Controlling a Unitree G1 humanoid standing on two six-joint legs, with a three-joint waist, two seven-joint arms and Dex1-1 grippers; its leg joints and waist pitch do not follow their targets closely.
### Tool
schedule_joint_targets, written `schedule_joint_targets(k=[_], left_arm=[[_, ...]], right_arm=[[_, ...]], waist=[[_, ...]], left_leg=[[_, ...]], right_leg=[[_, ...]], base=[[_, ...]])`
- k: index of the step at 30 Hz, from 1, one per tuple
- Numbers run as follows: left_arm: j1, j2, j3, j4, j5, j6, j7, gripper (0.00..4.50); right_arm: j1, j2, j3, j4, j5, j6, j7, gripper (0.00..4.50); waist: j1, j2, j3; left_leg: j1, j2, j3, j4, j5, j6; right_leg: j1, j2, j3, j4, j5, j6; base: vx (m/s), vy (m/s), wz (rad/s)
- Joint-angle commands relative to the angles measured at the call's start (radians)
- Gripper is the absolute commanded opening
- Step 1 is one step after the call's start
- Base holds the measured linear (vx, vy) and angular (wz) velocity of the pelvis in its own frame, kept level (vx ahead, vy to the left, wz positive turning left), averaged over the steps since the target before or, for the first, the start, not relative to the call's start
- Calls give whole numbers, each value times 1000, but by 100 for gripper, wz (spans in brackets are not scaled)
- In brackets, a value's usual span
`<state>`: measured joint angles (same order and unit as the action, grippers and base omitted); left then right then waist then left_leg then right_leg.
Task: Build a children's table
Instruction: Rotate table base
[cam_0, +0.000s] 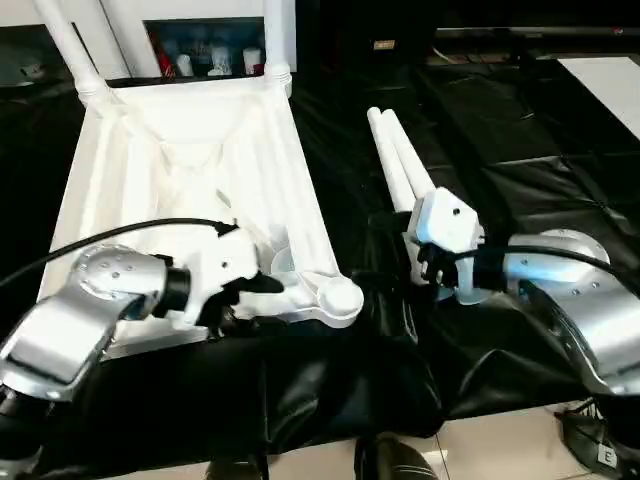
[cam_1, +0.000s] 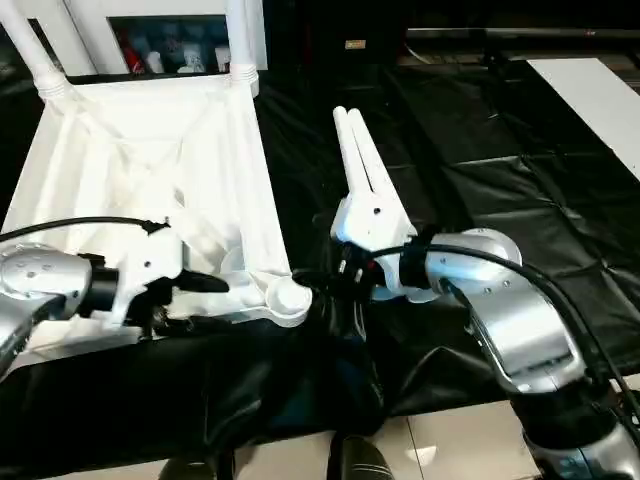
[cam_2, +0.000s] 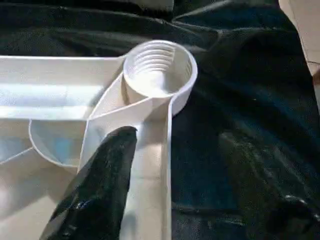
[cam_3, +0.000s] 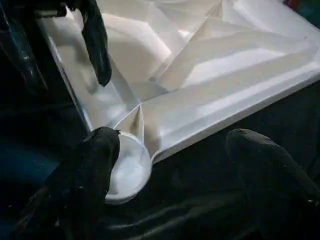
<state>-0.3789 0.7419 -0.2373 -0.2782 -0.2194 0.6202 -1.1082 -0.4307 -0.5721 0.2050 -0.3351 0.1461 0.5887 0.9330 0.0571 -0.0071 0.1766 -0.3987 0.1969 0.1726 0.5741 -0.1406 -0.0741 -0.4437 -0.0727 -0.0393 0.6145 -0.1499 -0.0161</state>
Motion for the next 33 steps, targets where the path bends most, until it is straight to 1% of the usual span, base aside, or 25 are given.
schedule_joint_targets(k=[1, 3, 4, 6, 8, 10, 12, 13, 14, 15, 16, 18, 19, 23, 24, 25, 26, 29, 32, 33], left_arm=[[9, 22, 39, -33, 26, 23, 30, 330], [10, 27, 45, -37, 34, 26, 44, 342], [13, 33, 50, -45, 25, 34, 47, 342], [20, 44, 52, -56, 15, 44, 48, 359], [34, 56, 36, -65, 23, 42, 46, 377], [46, 58, 17, -65, 38, 38, 53, 388], [53, 54, 4, -64, 43, 41, 58, 402], [54, 52, 1, -66, 42, 46, 59, 402], [56, 45, 0, -68, 39, 50, 65, 423], [57, 40, -2, -66, 40, 51, 71, 423], [55, 37, -11, -49, 61, 36, 89, 429], [53, 35, -15, -40, 70, 29, 96, 445], [51, 34, -16, -34, 73, 25, 97, 445], [45, 36, -20, -29, 77, 18, 98, 445], [45, 39, -18, -34, 75, 18, 95, 445], [45, 39, -18, -34, 75, 18, 95, 445], [44, 40, -17, -35, 74, 18, 94, 445], [44, 44, -24, -28, 81, 7, 98, 445], [41, 38, -31, -12, 95, -3, 109, 445], [39, 32, -36, -1, 101, -9, 113, 445]], right_arm=[[14, -14, 0, -37, 2, 22, -7, 380], [18, -16, -1, -44, 2, 29, -9, 380], [22, -18, -1, -50, 4, 35, -11, 380], [29, -23, 1, -57, 6, 41, -15, 380], [35, -28, 7, -59, 3, 44, -18, 380], [39, -28, 11, -66, 8, 52, -20, 380], [43, -25, 13, -75, 18, 63, -17, 380], [45, -25, 14, -78, 21, 67, -16, 380], [48, -27, 16, -80, 22, 69, -15, 380], [52, -29, 17, -83, 21, 71, -14, 380], [57, -34, 20, -88, 19, 74, -16, 380], [59, -35, 22, -90, 18, 76, -17, 380], [61, -35, 23, -93, 20, 77, -18, 380], [70, -40, 31, -105, 24, 82, -15, 380], [76, -43, 33, -114, 26, 86, -12, 380], [76, -43, 33, -114, 26, 86, -12, 380], [79, -45, 33, -117, 29, 88, -9, 380], [86, -54, 38, -130, 39, 96, -2, 380], [92, -58, 39, -145, 60, 100, 16, 380], [99, -63, 42, -156, 78, 103, 35, 380]], waist=[[2, 18, -85], [0, 16, -85], [0, 16, -87], [1, 15, -86], [1, 15, -85], [1, 17, -89], [1, 17, -89], [1, 17, -90], [2, 18, -90], [2, 18, -90], [3, 20, -91], [2, 19, -91], [3, 20, -92], [4, 20, -91], [3, 22, -89], [3, 22, -89], [3, 21, -86], [3, 22, -86], [3, 20, -86], [4, 20, -86]], left_leg=[[27, 16, -3, -60, -263, 4], [26, 15, -4, -60, -264, 4], [26, 14, -3, -59, -261, 3], [26, 15, -4, -59, -254, 4], [26, 16, -3, -60, -254, 7], [27, 16, -3, -59, -250, 8], [27, 17, -3, -59, -248, 10], [27, 16, -3, -59, -246, 11], [26, 16, -3, -59, -245, 10], [27, 16, -2, -58, -247, 10], [26, 16, -3, -58, -249, 9], [27, 16, -3, -58, -254, 8], [27, 16, -3, -58, -254, 8], [27, 16, -4, -59, -267, 3], [28, 15, -5, -60, -276, 1], [28, 15, -5, -60, -276, 1], [32, 16, -5, -62, -303, -3], [32, 16, -6, -62, -306, -6], [31, 15, -6, -62, -304, -3], [31, 16, -6, -62, -304, 0]], right_leg=[[58, -42, 39, -77, -311, -185], [60, -41, 38, -78, -314, -179], [61, -41, 38, -77, -314, -178], [60, -42, 38, -77, -314, -178], [58, -42, 39, -78, -318, -176], [59, -40, 38, -76, -292, -183], [60, -41, 38, -74, -279, -186], [60, -41, 39, -73, -276, -187], [61, -41, 39, -73, -275, -189], [60, -42, 39, -75, -276, -191], [62, -42, 39, -75, -278, -191], [61, -41, 38, -75, -284, -188], [62, -42, 38, -76, -287, -187], [61, -42, 38, -78, -310, -177], [61, -42, 38, -79, -317, -177], [61, -42, 38, -79, -317, -177], [59, -43, 38, -82, -350, -172], [59, -43, 38, -83, -356, -170], [60, -42, 39, -84, -353, -167], [60, -43, 39, -84, -359, -161]], base=[[0, 0, 0], [0, 0, 0], [0, 0, 0], [0, 0, 0], [0, 0, 0], [0, 0, 0], [0, 0, 0], [0, 0, 0], [0, 0, 0], [0, 0, 0], [0, 0, 0], [0, 0, 0], [0, 0, 0], [0, 0, 0], [0, 0, 0], [0, 0, 0], [0, 0, 0], [0, 0, 0], [0, 0, 0], [0, 0, 0]])
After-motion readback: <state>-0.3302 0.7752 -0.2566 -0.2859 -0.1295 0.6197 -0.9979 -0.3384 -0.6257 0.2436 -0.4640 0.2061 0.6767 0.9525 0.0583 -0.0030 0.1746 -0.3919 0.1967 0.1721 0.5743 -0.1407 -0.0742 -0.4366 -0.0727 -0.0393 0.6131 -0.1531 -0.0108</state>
